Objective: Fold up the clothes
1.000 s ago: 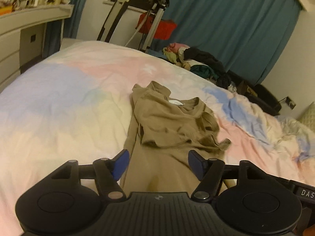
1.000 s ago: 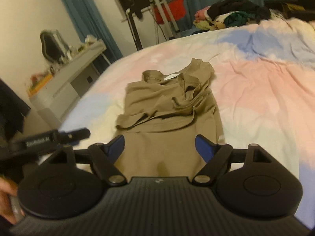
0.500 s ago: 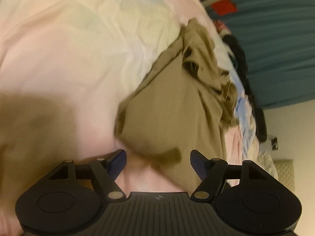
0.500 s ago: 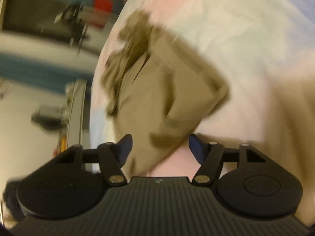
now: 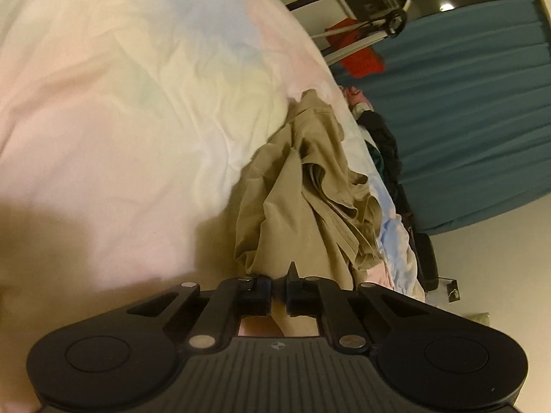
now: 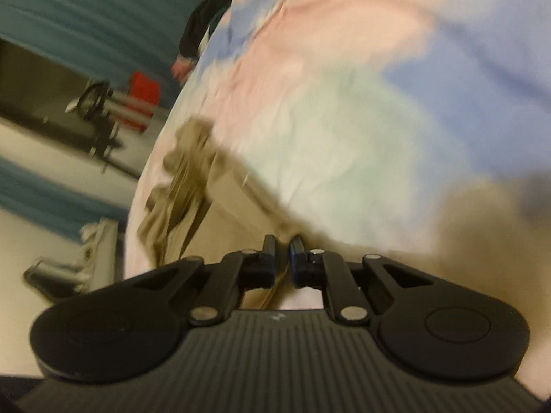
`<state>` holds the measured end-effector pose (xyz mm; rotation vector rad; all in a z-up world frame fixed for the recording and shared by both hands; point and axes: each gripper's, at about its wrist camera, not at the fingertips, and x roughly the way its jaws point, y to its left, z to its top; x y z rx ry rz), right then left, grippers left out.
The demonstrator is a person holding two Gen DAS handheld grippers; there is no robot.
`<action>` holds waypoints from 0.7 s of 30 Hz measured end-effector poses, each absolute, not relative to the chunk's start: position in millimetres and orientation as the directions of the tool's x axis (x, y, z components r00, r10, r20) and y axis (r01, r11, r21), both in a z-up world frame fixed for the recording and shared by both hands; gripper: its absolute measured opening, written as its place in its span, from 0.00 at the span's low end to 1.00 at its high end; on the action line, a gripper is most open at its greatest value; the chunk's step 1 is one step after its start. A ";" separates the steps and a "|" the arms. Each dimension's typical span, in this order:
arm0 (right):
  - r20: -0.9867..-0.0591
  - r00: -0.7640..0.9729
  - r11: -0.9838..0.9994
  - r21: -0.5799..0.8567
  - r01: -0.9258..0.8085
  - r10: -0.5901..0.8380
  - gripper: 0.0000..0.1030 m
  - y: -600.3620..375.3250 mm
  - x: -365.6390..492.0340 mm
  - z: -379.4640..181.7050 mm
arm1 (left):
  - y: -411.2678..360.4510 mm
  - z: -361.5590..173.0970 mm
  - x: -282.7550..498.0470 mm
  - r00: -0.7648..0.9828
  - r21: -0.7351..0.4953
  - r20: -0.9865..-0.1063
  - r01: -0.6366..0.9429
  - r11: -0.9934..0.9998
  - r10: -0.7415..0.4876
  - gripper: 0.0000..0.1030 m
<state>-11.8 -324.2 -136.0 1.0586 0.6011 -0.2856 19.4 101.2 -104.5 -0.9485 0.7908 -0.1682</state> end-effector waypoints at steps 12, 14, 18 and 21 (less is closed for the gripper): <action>-0.564 0.814 0.511 0.745 0.428 0.139 0.15 -314.7 -18.6 -117.0 | 107.2 -112.0 19.2 0.626 -0.707 -0.651 -0.294 0.644 -0.429 0.43; -0.538 0.814 0.486 0.783 0.388 0.217 0.50 -307.9 -14.0 -117.2 | 110.3 -114.5 19.8 0.622 -0.719 -0.645 -0.297 0.629 -0.443 0.47; -0.517 0.777 0.404 0.836 0.370 0.359 0.83 -294.4 -9.2 -134.5 | 108.3 -119.1 24.4 0.625 -0.734 -0.630 -0.288 0.615 -0.460 0.51; -0.524 0.759 0.354 0.845 0.402 0.387 0.76 -294.0 0.1 -153.2 | 103.7 -121.7 28.5 0.640 -0.730 -0.629 -0.291 0.619 -0.441 0.42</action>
